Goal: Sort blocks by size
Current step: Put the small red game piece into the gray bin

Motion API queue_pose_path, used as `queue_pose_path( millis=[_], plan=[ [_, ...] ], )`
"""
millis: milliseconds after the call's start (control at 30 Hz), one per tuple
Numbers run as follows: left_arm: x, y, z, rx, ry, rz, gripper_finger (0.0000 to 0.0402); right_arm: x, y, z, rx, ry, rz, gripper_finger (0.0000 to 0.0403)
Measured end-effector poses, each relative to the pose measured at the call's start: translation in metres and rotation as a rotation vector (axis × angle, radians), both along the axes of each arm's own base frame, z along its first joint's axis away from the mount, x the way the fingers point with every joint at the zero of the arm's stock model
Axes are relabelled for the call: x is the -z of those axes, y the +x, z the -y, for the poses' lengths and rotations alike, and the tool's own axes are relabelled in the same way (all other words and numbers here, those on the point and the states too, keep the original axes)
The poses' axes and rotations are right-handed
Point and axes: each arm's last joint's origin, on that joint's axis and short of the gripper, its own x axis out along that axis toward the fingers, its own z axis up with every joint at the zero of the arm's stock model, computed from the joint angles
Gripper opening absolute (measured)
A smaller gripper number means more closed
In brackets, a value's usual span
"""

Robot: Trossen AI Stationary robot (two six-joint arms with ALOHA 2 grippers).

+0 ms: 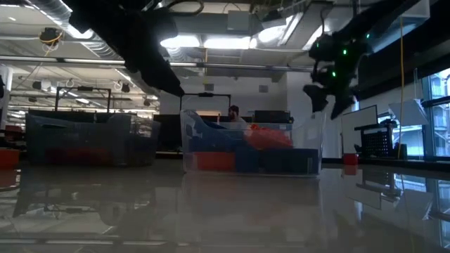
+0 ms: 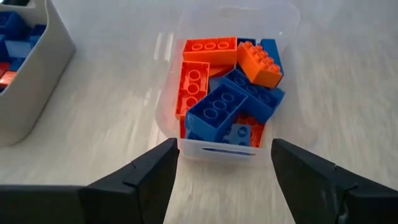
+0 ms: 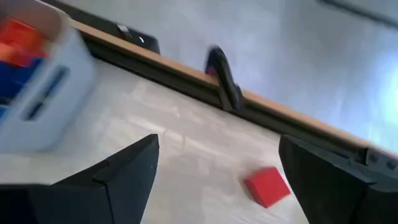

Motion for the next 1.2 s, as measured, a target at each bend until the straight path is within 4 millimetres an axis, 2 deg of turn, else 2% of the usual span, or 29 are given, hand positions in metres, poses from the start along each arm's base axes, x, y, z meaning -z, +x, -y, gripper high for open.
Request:
queue_pose_path(
  millis=[200,467,833,1000,1200],
  plan=[
    [-0.001,0.0,0.0,0.002,0.002,0.005,0.0246,0.033,-0.014,0.027,0.059,0.149,-0.06,0.033],
    [-0.001,0.0,0.0,0.001,0.001,0.005,0.0246,0.066,-0.021,0.045,0.085,0.237,-0.162,0.033],
    [-0.002,0.001,0.0,0.002,0.002,0.027,0.0247,0.087,-0.025,0.053,0.062,0.296,-0.241,0.033],
    [-0.002,0.002,0.0,0.001,0.002,0.027,0.0247,0.101,-0.026,0.053,-0.011,0.338,-0.337,0.033],
    [-0.002,0.002,0.0,0.002,0.003,0.026,0.0247,0.104,-0.025,0.053,-0.12,0.365,-0.373,0.0325]
  ],
)
